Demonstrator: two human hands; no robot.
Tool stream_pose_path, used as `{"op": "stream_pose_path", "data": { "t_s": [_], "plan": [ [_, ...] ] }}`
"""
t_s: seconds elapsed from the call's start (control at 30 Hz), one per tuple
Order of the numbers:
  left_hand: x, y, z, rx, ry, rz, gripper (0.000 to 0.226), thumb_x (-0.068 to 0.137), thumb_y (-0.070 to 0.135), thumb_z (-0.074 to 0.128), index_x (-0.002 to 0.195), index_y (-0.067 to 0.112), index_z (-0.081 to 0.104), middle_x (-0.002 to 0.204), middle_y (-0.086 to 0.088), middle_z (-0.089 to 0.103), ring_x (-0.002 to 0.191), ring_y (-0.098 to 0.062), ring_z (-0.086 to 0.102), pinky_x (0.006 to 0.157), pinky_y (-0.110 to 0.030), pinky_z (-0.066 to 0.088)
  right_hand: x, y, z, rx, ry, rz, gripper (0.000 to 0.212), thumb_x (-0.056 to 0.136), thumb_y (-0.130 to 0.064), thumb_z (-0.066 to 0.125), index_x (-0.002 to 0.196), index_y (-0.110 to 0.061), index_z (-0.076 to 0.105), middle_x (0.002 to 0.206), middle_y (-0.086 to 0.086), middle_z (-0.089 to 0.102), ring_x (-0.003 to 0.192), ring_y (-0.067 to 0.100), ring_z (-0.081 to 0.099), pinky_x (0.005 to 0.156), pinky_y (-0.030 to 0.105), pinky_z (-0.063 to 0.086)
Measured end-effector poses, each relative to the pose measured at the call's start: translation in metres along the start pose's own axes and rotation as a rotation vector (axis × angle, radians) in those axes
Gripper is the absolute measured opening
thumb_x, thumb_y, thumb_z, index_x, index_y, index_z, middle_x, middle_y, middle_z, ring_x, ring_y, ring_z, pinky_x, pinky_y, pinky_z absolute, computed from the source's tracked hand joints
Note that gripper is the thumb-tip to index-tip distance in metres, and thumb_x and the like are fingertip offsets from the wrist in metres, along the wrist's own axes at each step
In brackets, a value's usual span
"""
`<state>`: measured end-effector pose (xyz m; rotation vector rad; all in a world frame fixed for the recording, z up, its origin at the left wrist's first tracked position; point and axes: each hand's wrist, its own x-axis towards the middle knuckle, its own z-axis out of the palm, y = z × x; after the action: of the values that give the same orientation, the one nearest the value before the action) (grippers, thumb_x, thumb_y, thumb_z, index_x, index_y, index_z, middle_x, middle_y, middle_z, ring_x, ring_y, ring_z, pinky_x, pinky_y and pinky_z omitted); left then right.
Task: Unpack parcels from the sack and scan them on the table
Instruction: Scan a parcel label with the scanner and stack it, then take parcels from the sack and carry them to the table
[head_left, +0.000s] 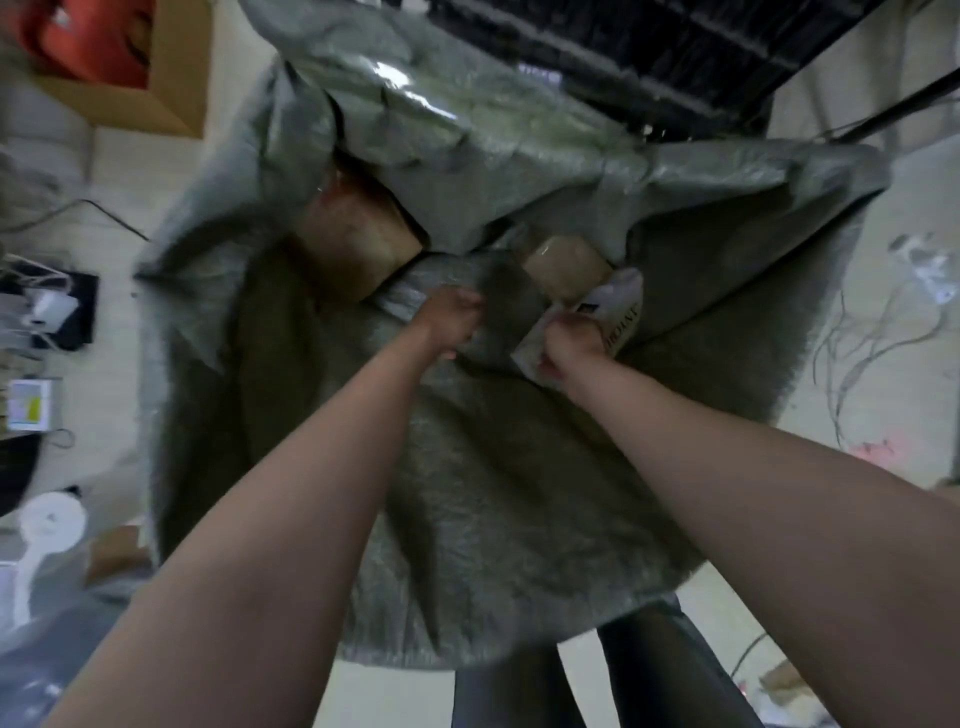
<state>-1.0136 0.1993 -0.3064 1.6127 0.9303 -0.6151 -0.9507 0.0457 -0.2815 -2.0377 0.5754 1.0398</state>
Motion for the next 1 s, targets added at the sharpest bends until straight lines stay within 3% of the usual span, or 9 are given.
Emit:
{"op": "stream_pose_path", "data": {
  "t_s": [0.13,0.27,0.37,0.5,0.57,0.6,0.7,0.87,1.0],
  "plan": [
    [-0.076,0.032,-0.027,0.27,0.047,0.081,0.031,0.101,0.017,0.057,0.13,0.02,0.069,0.131,-0.004,0.068,0.111,-0.021,0.065,0.066,-0.021,0.049,-0.059,-0.017,-0.024,-0.331,-0.064,-0.266,0.034,0.096,-0.004,0.049,0.115,-0.021,0.073,0.129,0.005,0.068,0.12,0.025,0.062,0.101,0.028,0.047],
    [-0.153,0.086,-0.032,0.561,-0.02,0.153,0.034,0.097,0.022,0.063,0.131,0.019,0.069,0.127,-0.005,0.069,0.102,-0.022,0.067,0.038,-0.013,0.037,-0.12,-0.045,-0.068,-0.449,-0.218,-0.383,0.032,0.091,-0.002,0.05,0.091,-0.028,0.069,0.098,0.0,0.069,0.089,0.022,0.063,0.08,0.035,0.057],
    [-0.207,0.131,-0.018,0.743,0.01,0.225,0.032,0.096,0.028,0.062,0.126,0.021,0.071,0.123,-0.001,0.069,0.108,-0.024,0.067,0.051,-0.018,0.044,-0.159,-0.071,-0.123,-0.602,-0.313,-0.489,0.029,0.086,0.002,0.058,0.092,-0.024,0.07,0.079,0.001,0.064,0.071,0.022,0.063,0.054,0.032,0.054],
    [-0.263,0.194,0.015,0.761,0.043,0.261,0.028,0.097,0.032,0.057,0.119,0.029,0.072,0.114,0.003,0.066,0.084,-0.011,0.061,0.049,-0.021,0.054,-0.194,-0.094,-0.222,-0.841,-0.295,-0.634,0.025,0.086,-0.003,0.063,0.088,-0.027,0.069,0.07,0.0,0.066,0.057,0.022,0.063,0.05,0.028,0.052],
    [-0.285,0.228,0.038,0.731,0.047,0.27,0.022,0.097,0.032,0.059,0.115,0.032,0.072,0.12,0.009,0.067,0.096,-0.014,0.063,0.071,-0.024,0.059,-0.202,-0.099,-0.28,-0.892,-0.255,-0.667,0.022,0.087,-0.005,0.067,0.094,-0.026,0.069,0.071,-0.001,0.065,0.057,0.019,0.062,0.054,0.029,0.055],
    [-0.294,0.246,0.051,0.72,0.053,0.274,0.021,0.098,0.034,0.059,0.115,0.035,0.07,0.115,0.015,0.065,0.099,-0.013,0.062,0.072,-0.026,0.059,-0.203,-0.099,-0.311,-0.896,-0.229,-0.682,0.02,0.087,-0.006,0.069,0.099,-0.023,0.07,0.075,0.001,0.065,0.061,0.02,0.063,0.058,0.032,0.057],
    [-0.314,0.3,0.098,0.743,0.082,0.339,0.025,0.101,0.034,0.057,0.124,0.036,0.068,0.096,0.023,0.057,0.084,-0.003,0.057,0.049,-0.014,0.045,-0.209,-0.102,-0.401,-0.877,-0.134,-0.696,0.019,0.088,-0.012,0.075,0.101,-0.024,0.068,0.082,0.003,0.065,0.068,0.021,0.064,0.063,0.033,0.059],
    [-0.34,0.389,0.169,0.736,0.088,0.461,0.024,0.102,0.034,0.056,0.121,0.039,0.07,0.107,0.018,0.065,0.093,-0.006,0.061,0.068,-0.026,0.05,-0.228,-0.122,-0.522,-0.822,-0.024,-0.785,0.023,0.089,-0.019,0.076,0.11,-0.022,0.069,0.083,0.0,0.063,0.064,0.021,0.062,0.053,0.028,0.054],
    [-0.348,0.457,0.204,0.739,0.087,0.522,0.02,0.102,0.035,0.056,0.116,0.043,0.069,0.107,0.019,0.063,0.101,-0.009,0.062,0.065,-0.03,0.052,-0.23,-0.138,-0.587,-0.731,-0.003,-0.809,0.021,0.091,-0.021,0.074,0.111,-0.024,0.069,0.095,0.002,0.069,0.07,0.02,0.065,0.061,0.031,0.058]
  ]
}}
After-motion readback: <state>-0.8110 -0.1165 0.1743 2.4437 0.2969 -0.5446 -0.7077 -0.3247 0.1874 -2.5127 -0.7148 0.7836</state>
